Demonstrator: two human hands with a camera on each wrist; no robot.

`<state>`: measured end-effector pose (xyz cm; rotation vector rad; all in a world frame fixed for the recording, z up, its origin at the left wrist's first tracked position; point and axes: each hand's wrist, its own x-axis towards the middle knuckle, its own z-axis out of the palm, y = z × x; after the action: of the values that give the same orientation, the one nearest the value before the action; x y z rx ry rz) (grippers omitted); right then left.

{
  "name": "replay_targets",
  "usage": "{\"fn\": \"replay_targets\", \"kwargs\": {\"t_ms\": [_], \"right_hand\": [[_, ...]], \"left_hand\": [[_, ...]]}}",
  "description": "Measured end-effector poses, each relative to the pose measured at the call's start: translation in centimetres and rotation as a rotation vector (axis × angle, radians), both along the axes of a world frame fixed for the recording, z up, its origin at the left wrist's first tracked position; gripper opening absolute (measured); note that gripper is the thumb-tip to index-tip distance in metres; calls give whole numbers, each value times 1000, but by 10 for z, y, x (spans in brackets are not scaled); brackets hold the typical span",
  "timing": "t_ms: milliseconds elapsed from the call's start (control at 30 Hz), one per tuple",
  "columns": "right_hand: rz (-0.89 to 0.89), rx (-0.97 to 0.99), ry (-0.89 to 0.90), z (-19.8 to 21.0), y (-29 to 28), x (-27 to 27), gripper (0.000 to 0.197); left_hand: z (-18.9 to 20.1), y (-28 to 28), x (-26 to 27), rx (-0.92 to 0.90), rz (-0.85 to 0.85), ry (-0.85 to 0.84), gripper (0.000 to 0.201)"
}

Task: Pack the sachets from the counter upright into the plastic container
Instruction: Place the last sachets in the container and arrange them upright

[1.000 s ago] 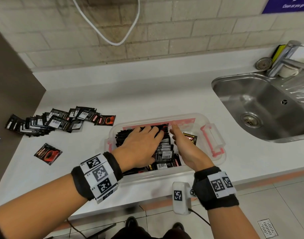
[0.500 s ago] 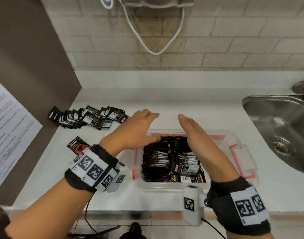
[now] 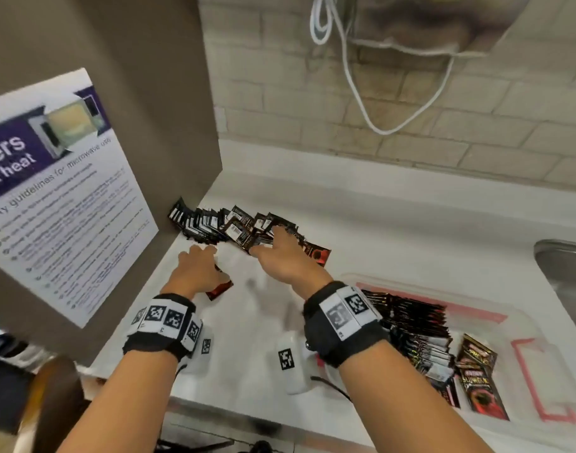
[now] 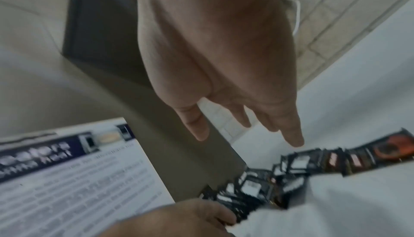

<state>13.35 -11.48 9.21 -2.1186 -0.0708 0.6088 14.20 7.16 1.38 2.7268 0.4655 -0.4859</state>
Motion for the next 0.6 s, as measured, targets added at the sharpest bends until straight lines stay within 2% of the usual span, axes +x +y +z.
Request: {"fn": "replay_targets", "kwargs": {"t_ms": [133,233,333,500,600], "right_hand": [[-60,-163,76,-27,24,29,78],[-150,-375,-2,-43,35,53,74],[-214,-524,-92,-61,29,75,62],[-235,-621,-126,-84,14,107,58],[-219,-653,-146,-95,20,119,59]], "left_hand": [[-18,1,1,-6,34,43,82],[-21,-4,5,-47,103,12,78],[-19,-7,6,-117,119,14,79],[-11,-4,11,-389,125,-75,40],[6,-5,18,-495,38,-193,38]]}}
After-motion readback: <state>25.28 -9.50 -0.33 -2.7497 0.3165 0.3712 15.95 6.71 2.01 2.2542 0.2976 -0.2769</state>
